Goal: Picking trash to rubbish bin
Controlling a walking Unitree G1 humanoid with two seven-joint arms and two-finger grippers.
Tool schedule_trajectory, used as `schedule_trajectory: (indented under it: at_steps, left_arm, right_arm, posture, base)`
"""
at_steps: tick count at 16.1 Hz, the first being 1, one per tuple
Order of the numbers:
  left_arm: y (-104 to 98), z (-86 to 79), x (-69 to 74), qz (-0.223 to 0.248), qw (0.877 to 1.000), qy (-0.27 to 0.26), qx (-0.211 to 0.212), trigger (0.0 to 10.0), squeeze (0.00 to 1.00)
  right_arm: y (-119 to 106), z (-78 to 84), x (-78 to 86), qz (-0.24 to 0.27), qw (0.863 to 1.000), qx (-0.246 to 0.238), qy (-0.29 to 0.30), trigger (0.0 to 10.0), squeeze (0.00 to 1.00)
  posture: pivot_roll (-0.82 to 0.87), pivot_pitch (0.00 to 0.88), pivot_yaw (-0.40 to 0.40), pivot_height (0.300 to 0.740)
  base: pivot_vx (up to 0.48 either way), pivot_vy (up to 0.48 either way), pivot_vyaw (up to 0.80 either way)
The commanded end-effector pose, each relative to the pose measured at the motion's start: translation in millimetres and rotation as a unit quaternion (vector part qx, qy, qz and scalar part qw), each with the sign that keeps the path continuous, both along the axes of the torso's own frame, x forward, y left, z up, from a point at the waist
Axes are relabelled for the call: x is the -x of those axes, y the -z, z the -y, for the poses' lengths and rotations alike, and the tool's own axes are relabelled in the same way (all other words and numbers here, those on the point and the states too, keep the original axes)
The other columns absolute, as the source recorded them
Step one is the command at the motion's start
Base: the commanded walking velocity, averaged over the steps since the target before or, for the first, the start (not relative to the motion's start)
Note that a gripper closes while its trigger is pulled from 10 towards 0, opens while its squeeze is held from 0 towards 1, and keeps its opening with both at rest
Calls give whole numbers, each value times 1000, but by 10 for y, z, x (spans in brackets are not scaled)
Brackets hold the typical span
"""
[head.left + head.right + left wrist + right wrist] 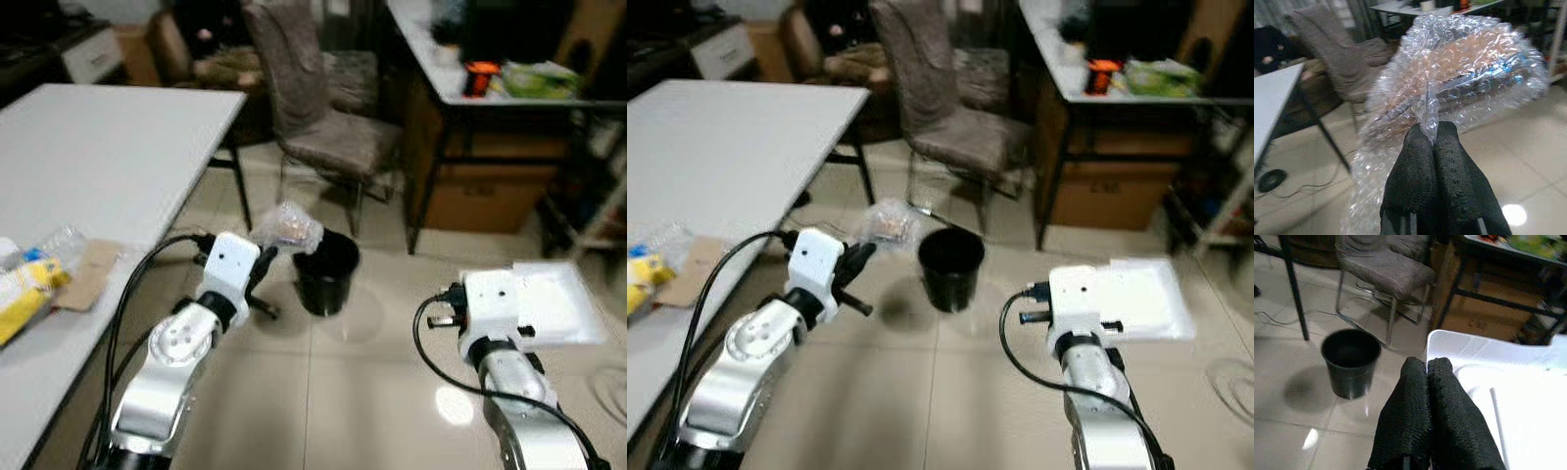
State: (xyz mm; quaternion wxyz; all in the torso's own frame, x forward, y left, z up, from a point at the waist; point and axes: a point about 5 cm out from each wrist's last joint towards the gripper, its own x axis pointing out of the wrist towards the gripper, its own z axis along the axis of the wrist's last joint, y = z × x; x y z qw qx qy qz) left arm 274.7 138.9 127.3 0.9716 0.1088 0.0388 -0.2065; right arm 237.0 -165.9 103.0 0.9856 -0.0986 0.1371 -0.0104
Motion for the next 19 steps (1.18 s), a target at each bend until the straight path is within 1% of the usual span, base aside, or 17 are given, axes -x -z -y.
schedule_trajectory:
  at_steps: [1, 2, 3, 6, 8, 10, 12, 13, 15, 19]
  left_arm:
    - [19, -31, -29, -1, 1000, -7, -8, 10000, 0]
    - [67, -17, -58, -3, 1000, -9, -7, 10000, 0]
    - [105, -9, -72, -5, 1000, -11, -8, 10000, 0]
    - [166, 23, -88, -11, 1000, -2, -13, 10000, 0]
    - [172, 44, -93, -11, 1000, 6, -12, 10000, 0]
    - [199, 62, -106, -12, 1000, 7, -10, 10000, 0]
    - [214, 73, -110, -16, 1000, 6, -5, 10000, 0]
    - [227, 90, -108, -15, 1000, 14, -11, 10000, 0]
    - [230, 89, -105, -15, 1000, 13, -11, 10000, 0]
    - [263, 71, -99, -18, 1000, 6, -12, 10000, 0]
  right_arm:
    - [1, -75, -8, 2, 1000, 0, -18, 10000, 0]
    - [54, -121, -29, -8, 999, 9, -43, 10000, 0]
    - [79, -142, -40, -9, 999, -1, -50, 10000, 0]
    - [112, -164, -96, -9, 999, -5, -49, 10000, 0]
    - [134, -170, -125, -14, 999, 4, -49, 10000, 0]
    - [198, -175, -136, -24, 999, -18, -33, 10000, 0]
    - [227, -185, -146, -27, 999, -17, -36, 10000, 0]
    - [257, -171, -156, -31, 999, -16, -36, 10000, 0]
    - [270, -165, -152, -33, 999, -12, -39, 10000, 0]
    - [300, -187, -132, -33, 997, 9, -65, 10000, 0]
  posture:
    - [-85, 0, 20, 740]
    - [-86, 0, 20, 740]
    - [-85, 0, 19, 740]
    - [-90, 0, 25, 740]
    - [-90, 0, 23, 740]
    - [-86, 3, 22, 740]
    - [-86, 2, 23, 740]
    - [-87, 5, 21, 740]
    - [-86, 8, 21, 740]
    - [-86, 13, 14, 740]
  base:
    - [349, 0, 0]
    - [349, 0, 0]
    - [345, 0, 0]
    - [349, 0, 0]
    - [349, 0, 0]
    - [351, 0, 0]
    - [354, 0, -641]
    - [368, 0, -800]
    - [369, 0, -800]
    - [371, 0, 0]
